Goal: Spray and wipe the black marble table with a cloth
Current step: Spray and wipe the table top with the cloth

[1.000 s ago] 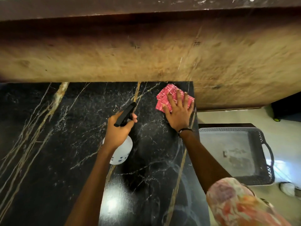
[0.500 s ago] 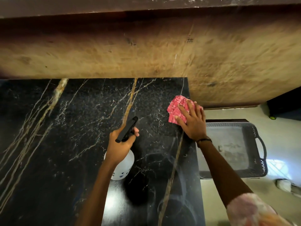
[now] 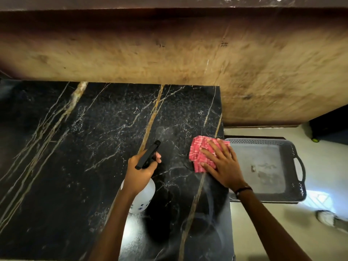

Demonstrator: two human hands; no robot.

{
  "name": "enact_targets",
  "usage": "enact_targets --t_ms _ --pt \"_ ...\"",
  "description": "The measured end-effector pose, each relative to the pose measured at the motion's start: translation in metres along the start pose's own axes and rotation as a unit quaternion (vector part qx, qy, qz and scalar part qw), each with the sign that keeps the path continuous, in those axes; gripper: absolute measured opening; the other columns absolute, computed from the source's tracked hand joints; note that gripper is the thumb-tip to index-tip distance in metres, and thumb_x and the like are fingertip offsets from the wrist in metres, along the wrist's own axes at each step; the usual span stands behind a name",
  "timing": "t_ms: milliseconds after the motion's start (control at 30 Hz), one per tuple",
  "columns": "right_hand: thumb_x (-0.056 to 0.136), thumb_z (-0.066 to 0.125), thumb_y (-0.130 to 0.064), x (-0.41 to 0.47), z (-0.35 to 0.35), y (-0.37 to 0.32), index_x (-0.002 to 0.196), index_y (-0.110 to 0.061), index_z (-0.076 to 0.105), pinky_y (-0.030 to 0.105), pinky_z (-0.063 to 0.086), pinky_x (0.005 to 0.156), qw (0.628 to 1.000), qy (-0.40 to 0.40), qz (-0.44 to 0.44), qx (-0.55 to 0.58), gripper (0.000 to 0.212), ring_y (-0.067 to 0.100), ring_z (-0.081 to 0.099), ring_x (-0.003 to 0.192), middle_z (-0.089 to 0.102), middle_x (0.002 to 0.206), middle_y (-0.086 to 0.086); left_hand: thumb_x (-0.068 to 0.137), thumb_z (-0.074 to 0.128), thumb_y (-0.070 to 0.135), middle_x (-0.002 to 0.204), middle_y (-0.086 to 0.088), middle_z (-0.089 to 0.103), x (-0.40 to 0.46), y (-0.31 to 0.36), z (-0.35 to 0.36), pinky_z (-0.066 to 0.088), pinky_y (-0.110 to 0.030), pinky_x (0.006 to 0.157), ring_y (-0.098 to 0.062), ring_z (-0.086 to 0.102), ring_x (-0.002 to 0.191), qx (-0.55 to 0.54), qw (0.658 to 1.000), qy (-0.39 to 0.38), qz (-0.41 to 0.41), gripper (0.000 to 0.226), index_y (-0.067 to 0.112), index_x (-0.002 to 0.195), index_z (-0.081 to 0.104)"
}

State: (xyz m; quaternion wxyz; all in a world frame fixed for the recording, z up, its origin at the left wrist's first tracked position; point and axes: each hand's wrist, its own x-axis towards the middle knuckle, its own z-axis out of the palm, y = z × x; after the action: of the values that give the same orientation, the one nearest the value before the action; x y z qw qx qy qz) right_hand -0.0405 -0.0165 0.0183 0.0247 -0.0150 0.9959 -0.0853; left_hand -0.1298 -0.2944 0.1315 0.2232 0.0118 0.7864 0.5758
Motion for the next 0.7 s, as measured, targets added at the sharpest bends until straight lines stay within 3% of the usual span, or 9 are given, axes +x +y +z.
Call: enact_targets --t_ms 133,233,333,433,533,600,700 --pt "0.092 0.025 -0.065 0.056 -0.003 -0.001 0.142 -0.034 0.040 0.053 0.015 0.115 0.994 0.002 0.109 0.018 0.060 0.035 0.023 0.143 0.032 0.154 0.003 0.083 0.050 -0.016 0.089 -0.020 0.067 -0.015 -0.009 -0.005 0.042 -0.013 0.048 0.003 0.056 0.046 -0.005 1.000 0.008 -0.007 0.018 -0.005 0.085 0.064" --pt "0.088 0.022 -0.064 0.106 -0.004 -0.037 0.145 -0.034 0.035 0.054 0.001 0.114 0.988 -0.011 0.148 0.040 0.066 0.037 0.012 0.145 0.024 0.157 0.004 0.083 0.049 -0.017 0.086 -0.016 0.067 -0.022 -0.014 -0.007 0.042 -0.010 0.047 0.002 0.055 0.044 -0.014 1.000 0.012 -0.016 0.021 -0.004 0.085 0.065" --pt "0.086 0.013 -0.064 0.126 0.002 -0.079 0.147 -0.035 0.028 0.054 -0.009 0.114 0.994 -0.034 0.093 0.042 0.069 0.036 0.002 0.146 0.014 0.160 0.003 0.083 0.052 -0.014 0.083 -0.012 0.068 -0.026 -0.018 -0.006 0.043 -0.010 0.050 0.003 0.057 0.049 -0.006 1.000 0.012 -0.010 0.023 0.003 0.086 0.068" --pt "0.091 0.013 -0.063 0.100 0.011 -0.109 0.147 -0.036 0.028 0.059 0.004 0.116 0.999 -0.043 -0.013 0.020 0.064 0.034 0.004 0.146 0.016 0.159 0.003 0.083 0.054 -0.010 0.076 -0.010 0.068 -0.025 -0.020 -0.006 0.040 -0.012 0.049 -0.002 0.052 0.045 -0.004 1.000 0.002 -0.008 0.025 0.010 0.085 0.069" --pt "0.096 0.020 -0.061 0.048 0.016 -0.099 0.147 -0.036 0.026 0.054 0.010 0.117 0.993 -0.037 -0.108 -0.004 0.057 0.033 0.010 0.146 0.019 0.158 0.002 0.083 0.056 -0.008 0.065 -0.006 0.065 -0.026 -0.017 -0.007 0.035 -0.012 0.046 -0.003 0.045 0.040 -0.024 1.000 0.009 -0.001 0.020 0.009 0.081 0.068" --pt "0.095 0.023 -0.062 0.022 0.013 -0.072 0.147 -0.039 0.025 0.052 0.010 0.118 0.992 -0.025 -0.120 -0.008 0.056 0.029 0.011 0.147 0.018 0.157 -0.001 0.083 0.053 -0.011 0.074 -0.015 0.065 -0.026 -0.016 -0.008 0.037 -0.009 0.046 -0.001 0.048 0.040 -0.045 0.999 0.019 -0.004 0.016 -0.001 0.085 0.066" --pt "0.094 0.027 -0.061 0.023 0.006 -0.034 0.145 -0.037 0.033 0.054 0.017 0.116 0.998 -0.005 -0.054 0.007 0.056 0.028 0.013 0.146 0.025 0.156 0.001 0.083 0.049 -0.017 0.082 -0.018 0.064 -0.028 -0.015 -0.011 0.036 -0.009 0.045 -0.001 0.048 0.038 -0.061 0.998 0.028 0.001 0.017 -0.009 0.089 0.063"
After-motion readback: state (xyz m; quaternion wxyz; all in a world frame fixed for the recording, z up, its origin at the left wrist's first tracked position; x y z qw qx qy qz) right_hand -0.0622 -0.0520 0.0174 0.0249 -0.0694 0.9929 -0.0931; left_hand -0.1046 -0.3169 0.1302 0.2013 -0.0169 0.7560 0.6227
